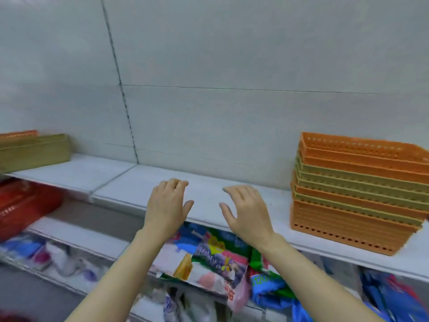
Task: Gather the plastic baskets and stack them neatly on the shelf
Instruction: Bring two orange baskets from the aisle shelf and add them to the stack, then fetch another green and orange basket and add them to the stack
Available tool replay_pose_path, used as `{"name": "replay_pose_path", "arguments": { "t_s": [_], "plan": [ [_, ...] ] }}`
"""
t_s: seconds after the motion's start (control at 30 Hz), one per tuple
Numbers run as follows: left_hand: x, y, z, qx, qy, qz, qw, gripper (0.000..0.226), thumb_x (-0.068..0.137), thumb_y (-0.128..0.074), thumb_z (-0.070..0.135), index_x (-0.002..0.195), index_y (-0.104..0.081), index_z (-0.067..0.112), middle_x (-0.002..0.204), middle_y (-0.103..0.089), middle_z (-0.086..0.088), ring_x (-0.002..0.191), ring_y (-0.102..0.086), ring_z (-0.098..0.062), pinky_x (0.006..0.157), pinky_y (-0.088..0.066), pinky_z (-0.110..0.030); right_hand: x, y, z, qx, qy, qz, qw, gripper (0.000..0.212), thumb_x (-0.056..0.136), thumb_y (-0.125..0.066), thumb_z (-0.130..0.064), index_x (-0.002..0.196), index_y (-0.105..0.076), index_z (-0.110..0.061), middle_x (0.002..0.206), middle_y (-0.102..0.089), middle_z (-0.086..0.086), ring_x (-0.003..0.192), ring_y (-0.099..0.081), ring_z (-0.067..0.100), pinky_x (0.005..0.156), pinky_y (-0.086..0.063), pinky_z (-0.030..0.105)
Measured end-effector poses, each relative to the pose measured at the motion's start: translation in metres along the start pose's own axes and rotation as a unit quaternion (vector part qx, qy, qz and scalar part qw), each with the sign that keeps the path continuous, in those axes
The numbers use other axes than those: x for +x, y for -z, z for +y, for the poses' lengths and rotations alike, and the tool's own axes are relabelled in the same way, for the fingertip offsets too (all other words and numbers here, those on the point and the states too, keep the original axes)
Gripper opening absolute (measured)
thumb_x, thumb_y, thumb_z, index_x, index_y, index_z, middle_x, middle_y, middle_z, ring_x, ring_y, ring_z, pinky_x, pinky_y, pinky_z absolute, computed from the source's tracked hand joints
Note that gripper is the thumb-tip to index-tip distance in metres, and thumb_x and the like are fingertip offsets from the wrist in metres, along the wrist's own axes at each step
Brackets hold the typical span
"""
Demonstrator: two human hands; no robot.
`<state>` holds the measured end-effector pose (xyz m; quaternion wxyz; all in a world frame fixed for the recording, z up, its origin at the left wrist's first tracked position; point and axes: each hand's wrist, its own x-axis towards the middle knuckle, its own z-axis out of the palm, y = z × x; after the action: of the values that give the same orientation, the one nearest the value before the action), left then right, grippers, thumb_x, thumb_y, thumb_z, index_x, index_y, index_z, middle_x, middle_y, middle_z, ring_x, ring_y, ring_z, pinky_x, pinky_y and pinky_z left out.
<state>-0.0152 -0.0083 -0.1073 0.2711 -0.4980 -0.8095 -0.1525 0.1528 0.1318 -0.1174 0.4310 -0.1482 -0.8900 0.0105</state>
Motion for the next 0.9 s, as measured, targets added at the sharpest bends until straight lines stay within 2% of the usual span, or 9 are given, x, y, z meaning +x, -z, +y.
{"name": "replay_pose_path", "arguments": {
  "t_s": [0.13, 0.37, 0.57, 0.73, 0.9],
  "plan": [
    [-0.033, 0.005, -0.075, 0.028, 0.042, -0.019, 0.999, 0.050, 0.061, -0.096, 0.020, 0.103, -0.074, 0.005, 0.092, -0.071, -0.013, 0.077, -0.067, -0.039, 0.066, -0.057, -0.046, 0.015, -0.052, -0.055, 0.043, 0.017, -0.016, 0.999, 0.035, 0.087, -0.054, -0.034, 0.108, -0.067, -0.010, 0.101, -0.068, 0.003, 0.094, -0.061, 0.023, 0.086, -0.040, 0.029],
    [-0.088, 0.022, -0.214, 0.066, 0.100, -0.027, 0.992, 0.046, 0.063, -0.093, 0.022, 0.102, -0.074, 0.008, 0.090, -0.070, -0.010, 0.076, -0.066, -0.036, 0.064, -0.055, -0.043, 0.047, -0.138, -0.164, 0.105, 0.002, -0.047, 0.993, 0.032, 0.086, -0.051, -0.029, 0.107, -0.068, -0.012, 0.100, -0.070, 0.000, 0.092, -0.064, 0.021, 0.080, -0.053, 0.034],
    [-0.130, 0.033, -0.321, 0.082, 0.139, -0.043, 0.986, 0.048, 0.063, -0.094, 0.015, 0.105, -0.074, 0.003, 0.095, -0.072, -0.013, 0.078, -0.068, -0.038, 0.067, -0.057, -0.044, 0.079, -0.208, -0.252, 0.125, -0.002, -0.069, 0.990, 0.025, 0.081, -0.061, -0.022, 0.102, -0.068, -0.011, 0.092, -0.069, 0.003, 0.085, -0.065, 0.026, 0.072, -0.054, 0.039],
    [-0.156, 0.035, -0.400, 0.106, 0.189, -0.056, 0.975, 0.048, 0.064, -0.093, 0.014, 0.107, -0.074, 0.004, 0.098, -0.074, -0.011, 0.081, -0.069, -0.037, 0.068, -0.057, -0.045, 0.117, -0.264, -0.306, 0.133, 0.021, -0.071, 0.988, 0.024, 0.079, -0.058, -0.022, 0.097, -0.069, -0.010, 0.087, -0.069, 0.004, 0.078, -0.064, 0.027, 0.066, -0.054, 0.036],
    [-0.154, 0.025, -0.483, 0.127, 0.220, -0.053, 0.966, 0.048, 0.067, -0.091, 0.016, 0.111, -0.075, 0.005, 0.101, -0.074, -0.010, 0.083, -0.069, -0.036, 0.069, -0.056, -0.043, 0.159, -0.334, -0.349, 0.141, 0.038, -0.072, 0.987, 0.023, 0.078, -0.062, -0.021, 0.097, -0.069, -0.011, 0.088, -0.069, 0.003, 0.080, -0.064, 0.024, 0.069, -0.052, 0.032]
  ]
}}
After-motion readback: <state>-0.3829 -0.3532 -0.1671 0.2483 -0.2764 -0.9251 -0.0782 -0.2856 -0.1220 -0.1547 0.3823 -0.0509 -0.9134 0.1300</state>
